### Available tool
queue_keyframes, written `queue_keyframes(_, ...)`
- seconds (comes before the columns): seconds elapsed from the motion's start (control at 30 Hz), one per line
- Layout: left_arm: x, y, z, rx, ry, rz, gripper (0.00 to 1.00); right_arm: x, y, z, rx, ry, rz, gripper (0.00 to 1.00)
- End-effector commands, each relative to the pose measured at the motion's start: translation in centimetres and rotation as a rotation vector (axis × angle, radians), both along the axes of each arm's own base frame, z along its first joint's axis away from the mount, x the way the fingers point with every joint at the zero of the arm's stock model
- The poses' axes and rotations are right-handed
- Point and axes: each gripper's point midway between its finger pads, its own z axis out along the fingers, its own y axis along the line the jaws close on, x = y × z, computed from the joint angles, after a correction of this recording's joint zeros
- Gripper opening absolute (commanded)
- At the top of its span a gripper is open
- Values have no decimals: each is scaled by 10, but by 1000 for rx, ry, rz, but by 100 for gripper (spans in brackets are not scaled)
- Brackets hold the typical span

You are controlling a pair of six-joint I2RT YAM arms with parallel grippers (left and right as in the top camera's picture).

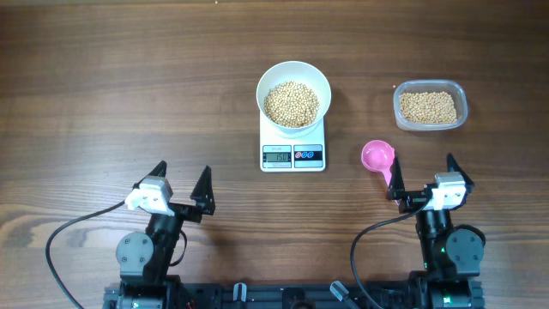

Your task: Scoop item into bowl and weigh 150g on scale

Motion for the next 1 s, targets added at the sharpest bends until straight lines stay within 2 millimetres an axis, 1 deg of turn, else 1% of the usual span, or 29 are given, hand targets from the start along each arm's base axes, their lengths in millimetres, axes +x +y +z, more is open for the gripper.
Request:
queue_keyframes(0.0, 1, 7, -2, 1, -1, 37, 100, -1, -1, 3, 1, -12, -1, 100)
queue_keyframes(0.1, 1, 9, -3, 2, 1, 48, 100, -1, -1, 3, 1, -12, -1, 100)
queue_keyframes(0.17, 2, 9, -3, 34, -5, 48, 100, -1, -1, 3, 1, -12, -1, 100)
queue_keyframes(0.23, 1, 9, -3, 93, -17, 43, 100, -1, -1, 3, 1, -12, -1, 100)
queue_keyframes(0.37, 1, 9, -3, 263, -50, 32, 100, -1, -1, 3, 1, -12, -1, 100)
queue_keyframes(0.43, 2, 9, -3, 311, -60, 30, 100, -1, -1, 3, 1, -12, -1, 100)
queue_keyframes(0.53, 2, 11, -3, 340, -63, 40, 100, -1, -1, 3, 1, -12, -1, 100)
queue_keyframes(0.7, 3, 23, -5, 347, -44, 108, 100, -1, -1, 3, 1, -12, -1, 100)
queue_keyframes(0.9, 4, 48, -3, 348, -26, 254, 100, -1, -1, 3, 1, -12, -1, 100)
queue_keyframes(0.97, 4, 52, -3, 347, -23, 271, 100, -1, -1, 3, 1, -12, -1, 100)
